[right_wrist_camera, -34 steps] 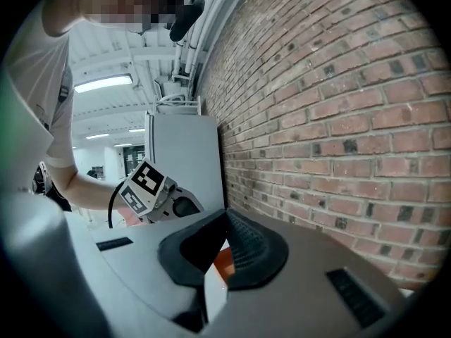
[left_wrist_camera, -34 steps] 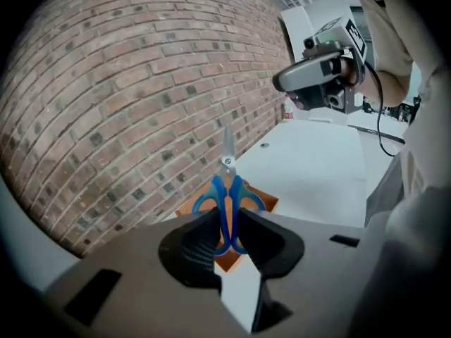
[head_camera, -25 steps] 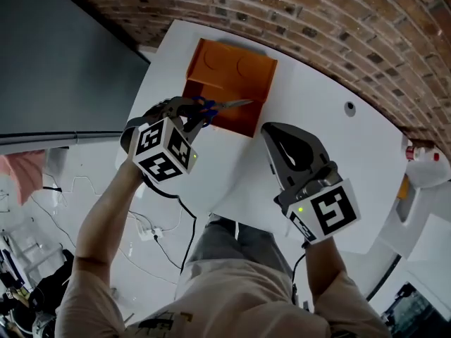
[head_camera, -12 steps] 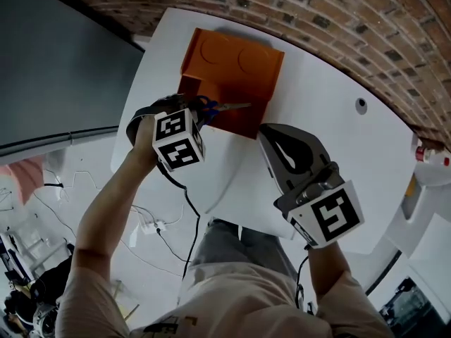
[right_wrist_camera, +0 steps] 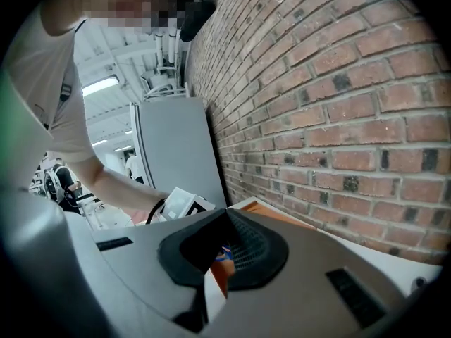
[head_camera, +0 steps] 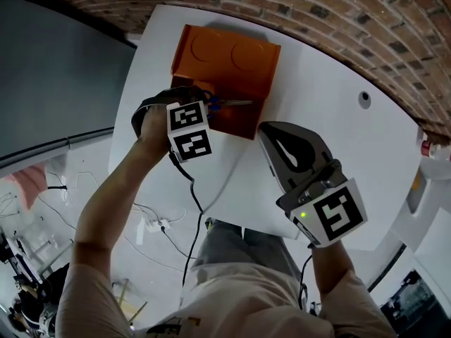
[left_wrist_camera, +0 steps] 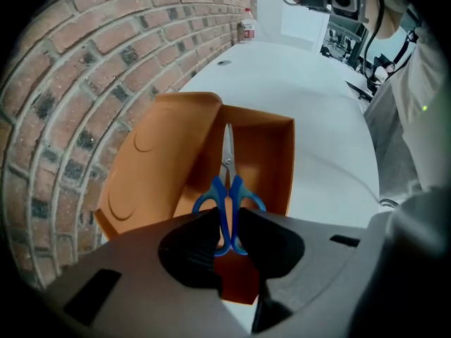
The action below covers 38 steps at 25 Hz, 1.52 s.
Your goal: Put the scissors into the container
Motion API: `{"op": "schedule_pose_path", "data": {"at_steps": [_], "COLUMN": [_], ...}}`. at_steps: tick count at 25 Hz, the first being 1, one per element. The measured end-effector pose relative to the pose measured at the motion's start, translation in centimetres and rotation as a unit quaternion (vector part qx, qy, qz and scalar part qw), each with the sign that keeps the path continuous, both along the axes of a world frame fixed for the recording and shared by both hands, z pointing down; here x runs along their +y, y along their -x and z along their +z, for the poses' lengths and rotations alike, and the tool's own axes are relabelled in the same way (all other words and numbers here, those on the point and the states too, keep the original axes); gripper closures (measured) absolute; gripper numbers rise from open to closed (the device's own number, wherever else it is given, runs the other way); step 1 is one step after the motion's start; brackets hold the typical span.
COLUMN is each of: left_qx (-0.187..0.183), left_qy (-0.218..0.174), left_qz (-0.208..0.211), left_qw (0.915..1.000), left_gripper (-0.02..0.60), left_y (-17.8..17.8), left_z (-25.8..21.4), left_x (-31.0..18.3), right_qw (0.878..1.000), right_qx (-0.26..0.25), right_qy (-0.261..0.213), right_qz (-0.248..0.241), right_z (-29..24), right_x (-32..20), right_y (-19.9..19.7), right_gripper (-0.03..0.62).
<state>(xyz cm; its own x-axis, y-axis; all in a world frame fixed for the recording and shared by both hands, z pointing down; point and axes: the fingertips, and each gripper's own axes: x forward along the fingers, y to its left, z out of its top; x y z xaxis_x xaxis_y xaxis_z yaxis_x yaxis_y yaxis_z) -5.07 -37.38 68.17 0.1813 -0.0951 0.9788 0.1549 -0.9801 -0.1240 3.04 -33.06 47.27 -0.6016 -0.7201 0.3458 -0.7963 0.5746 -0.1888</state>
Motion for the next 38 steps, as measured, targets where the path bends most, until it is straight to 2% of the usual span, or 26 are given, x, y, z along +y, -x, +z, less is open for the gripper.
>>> {"op": "schedule_pose_path", "data": {"at_steps": [6,14,19,25,30,38], "left_qx": [-0.036,-0.077,-0.084,-0.077,-0.061,0.034], "left_qy": [0.018,0.018,0.017,0.026,0.017,-0.020], "left_qz": [0.011,0.020,0.017,-0.004,-0.025,-0.099], "left_qw": [0.9991,0.9967,0.9962,0.9967,0.9977,0.9944], "left_gripper": [0.495,0.492,0.482,0.466,0.465,0.465], "left_y": [-0.5,-0.7,-0.5,-0.4,-0.3,-1.1], "left_z": [2.0,3.7,4.3,3.9,2.2,-4.1], "left_x": [0.4,0.3,0.3,0.2,0.1,-0.3], "right_qw": [1.000,0.999,0.999,0.999,0.999,1.000], "right_qx": [-0.009,-0.019,-0.022,-0.022,-0.017,-0.023], "right_qy": [0.018,0.034,0.040,0.040,0.032,0.001], "right_qz": [0.011,0.014,0.013,0.015,0.012,0.016], "right_z": [0.6,1.3,1.8,1.8,1.2,-2.7], "right_x": [0.1,0.2,0.7,1.1,1.3,1.0], "right_y": [-0.8,-1.4,-1.7,-2.3,-2.7,-2.2], "right_gripper": [0.588,0.588,0.588,0.587,0.587,0.588]}}
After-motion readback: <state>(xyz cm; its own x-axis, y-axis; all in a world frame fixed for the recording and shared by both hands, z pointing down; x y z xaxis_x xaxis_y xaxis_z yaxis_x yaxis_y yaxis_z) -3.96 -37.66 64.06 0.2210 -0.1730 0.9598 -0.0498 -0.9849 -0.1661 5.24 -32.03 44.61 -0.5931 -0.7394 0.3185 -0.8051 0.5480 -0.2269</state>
